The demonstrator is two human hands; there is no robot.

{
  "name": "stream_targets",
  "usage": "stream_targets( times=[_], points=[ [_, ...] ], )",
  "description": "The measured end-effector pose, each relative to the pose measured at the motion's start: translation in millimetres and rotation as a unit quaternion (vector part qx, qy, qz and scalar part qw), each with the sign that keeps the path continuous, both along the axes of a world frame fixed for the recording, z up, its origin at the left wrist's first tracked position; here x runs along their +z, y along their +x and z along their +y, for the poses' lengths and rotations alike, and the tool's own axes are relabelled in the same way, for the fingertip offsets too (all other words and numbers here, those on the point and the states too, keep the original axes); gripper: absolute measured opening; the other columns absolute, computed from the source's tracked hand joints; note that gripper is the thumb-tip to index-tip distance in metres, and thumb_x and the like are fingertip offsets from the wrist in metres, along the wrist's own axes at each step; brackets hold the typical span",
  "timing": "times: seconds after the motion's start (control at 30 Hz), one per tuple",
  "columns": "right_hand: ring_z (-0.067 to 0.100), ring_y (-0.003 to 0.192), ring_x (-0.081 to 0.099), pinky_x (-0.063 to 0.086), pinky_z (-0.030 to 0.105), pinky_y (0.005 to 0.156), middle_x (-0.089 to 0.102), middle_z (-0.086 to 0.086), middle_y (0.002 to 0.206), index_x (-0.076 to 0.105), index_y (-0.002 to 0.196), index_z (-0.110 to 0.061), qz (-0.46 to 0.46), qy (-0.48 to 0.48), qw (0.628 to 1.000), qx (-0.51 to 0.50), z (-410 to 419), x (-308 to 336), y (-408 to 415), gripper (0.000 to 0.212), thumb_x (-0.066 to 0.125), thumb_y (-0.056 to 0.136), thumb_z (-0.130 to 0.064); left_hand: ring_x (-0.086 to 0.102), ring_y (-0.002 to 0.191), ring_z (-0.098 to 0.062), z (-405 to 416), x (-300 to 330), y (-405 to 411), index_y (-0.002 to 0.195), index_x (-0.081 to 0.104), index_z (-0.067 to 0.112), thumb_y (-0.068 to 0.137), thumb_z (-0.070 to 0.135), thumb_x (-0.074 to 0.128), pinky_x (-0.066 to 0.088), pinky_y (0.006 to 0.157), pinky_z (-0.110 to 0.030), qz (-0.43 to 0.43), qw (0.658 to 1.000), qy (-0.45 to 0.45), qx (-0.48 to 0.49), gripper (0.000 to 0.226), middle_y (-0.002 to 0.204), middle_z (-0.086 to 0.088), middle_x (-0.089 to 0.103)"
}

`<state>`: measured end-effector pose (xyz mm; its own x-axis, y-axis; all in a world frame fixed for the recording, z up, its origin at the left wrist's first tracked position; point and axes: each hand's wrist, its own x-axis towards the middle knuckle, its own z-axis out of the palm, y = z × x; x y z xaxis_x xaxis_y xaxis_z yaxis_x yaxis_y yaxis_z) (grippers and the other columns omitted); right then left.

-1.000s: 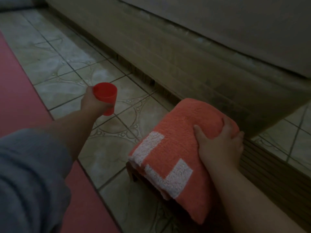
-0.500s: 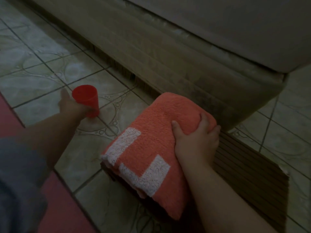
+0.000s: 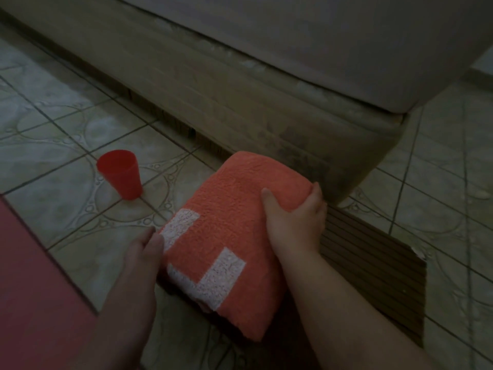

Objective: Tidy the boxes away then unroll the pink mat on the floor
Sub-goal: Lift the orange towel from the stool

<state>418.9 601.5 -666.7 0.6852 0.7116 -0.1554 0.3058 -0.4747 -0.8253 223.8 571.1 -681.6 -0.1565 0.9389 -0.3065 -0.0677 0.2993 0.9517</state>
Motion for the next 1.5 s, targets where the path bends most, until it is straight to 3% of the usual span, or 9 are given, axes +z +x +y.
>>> stream_targets(
  times=[0.17,0.3,0.5,0.7,0.8,0.87,1.03,1.27,1.5],
  points=[
    [0.030,0.144,0.016,0.015,0.038,0.117,0.015,0.015,0.158,0.018,0.150,-0.015,-0.023,0.007,1.000,-0.001,5,6,18,0.100,0.068,0.074,-0.056,0.052,0.096,0.007,-21,16,14,0.148,0.015,0.023,0.061,0.032,0.075,0.039,0.083,-0.018,0.027,0.999,0.004,0.018,0.106,0.131,0.007,0.046],
    [0.028,0.136,0.035,0.029,0.043,0.113,0.034,0.011,0.150,0.024,0.148,-0.020,0.036,-0.002,0.998,0.045,15,6,30,0.099,0.070,0.070,-0.059,0.049,0.118,-0.006,-33,11,26,0.146,0.009,0.037,0.028,0.053,0.084,0.040,0.102,-0.034,0.066,0.997,0.039,-0.006,0.140,0.139,0.009,0.036],
    [0.023,0.127,0.047,0.039,0.044,0.107,0.042,0.002,0.145,0.025,0.147,-0.028,0.107,0.038,0.992,0.058,17,2,37,0.102,0.079,0.063,-0.050,0.053,0.110,0.011,-28,10,32,0.135,0.006,0.056,0.039,0.033,0.094,0.044,0.088,-0.025,0.003,0.998,0.068,0.014,0.133,0.130,0.027,0.039],
    [0.015,0.112,0.050,0.042,0.032,0.093,0.046,0.004,0.142,0.031,0.146,-0.026,0.186,0.087,0.979,0.012,18,5,52,0.092,0.081,0.069,-0.037,0.065,0.103,-0.014,-24,26,21,0.140,0.030,0.014,0.052,0.017,0.075,0.048,0.084,-0.027,-0.184,0.980,-0.050,0.055,0.098,0.119,-0.001,0.065],
    [0.011,0.101,0.055,0.043,0.024,0.080,0.051,0.002,0.136,0.041,0.140,-0.021,0.167,0.042,0.982,0.076,25,12,54,0.078,0.076,0.073,-0.043,0.072,0.087,-0.013,-33,33,25,0.122,0.058,0.014,0.055,0.016,0.072,0.054,0.055,-0.017,-0.220,0.971,-0.092,-0.023,0.068,0.103,0.000,0.074],
    [0.007,0.091,0.057,0.044,0.021,0.067,0.056,0.002,0.131,0.048,0.135,-0.020,0.155,0.016,0.981,0.114,31,17,52,0.073,0.075,0.073,-0.047,0.072,0.089,-0.015,-34,33,31,0.123,0.056,0.015,0.052,0.018,0.075,0.055,0.057,-0.020,-0.219,0.971,-0.091,-0.034,0.073,0.105,-0.001,0.073],
    [0.023,0.107,0.060,0.049,0.044,0.094,0.057,0.004,0.130,0.048,0.135,-0.023,0.226,-0.023,0.965,0.129,47,21,34,0.075,0.079,0.069,-0.041,0.071,0.094,-0.019,-28,27,35,0.124,0.057,0.019,0.053,0.018,0.078,0.056,0.075,-0.033,-0.251,0.964,-0.090,0.005,0.073,0.106,-0.001,0.073],
    [0.030,0.110,0.061,0.047,0.048,0.095,0.060,0.012,0.126,0.050,0.131,-0.015,0.396,-0.013,0.904,0.164,80,21,-19,0.058,0.071,0.077,-0.020,0.072,0.088,-0.023,21,39,-24,0.131,0.049,0.020,0.052,0.008,0.075,0.057,0.058,-0.034,-0.246,0.967,0.021,0.057,0.084,0.114,-0.007,0.069],
    [0.027,0.110,0.061,0.058,0.036,0.069,0.061,0.011,0.126,0.050,0.132,-0.011,0.521,0.062,0.825,0.207,111,33,-74,0.056,0.062,0.079,-0.003,0.068,0.099,-0.021,81,57,-110,0.135,0.043,0.006,0.059,0.000,0.071,0.057,0.073,-0.029,-0.093,0.980,0.174,0.014,0.081,0.122,-0.013,0.063]
  ],
)
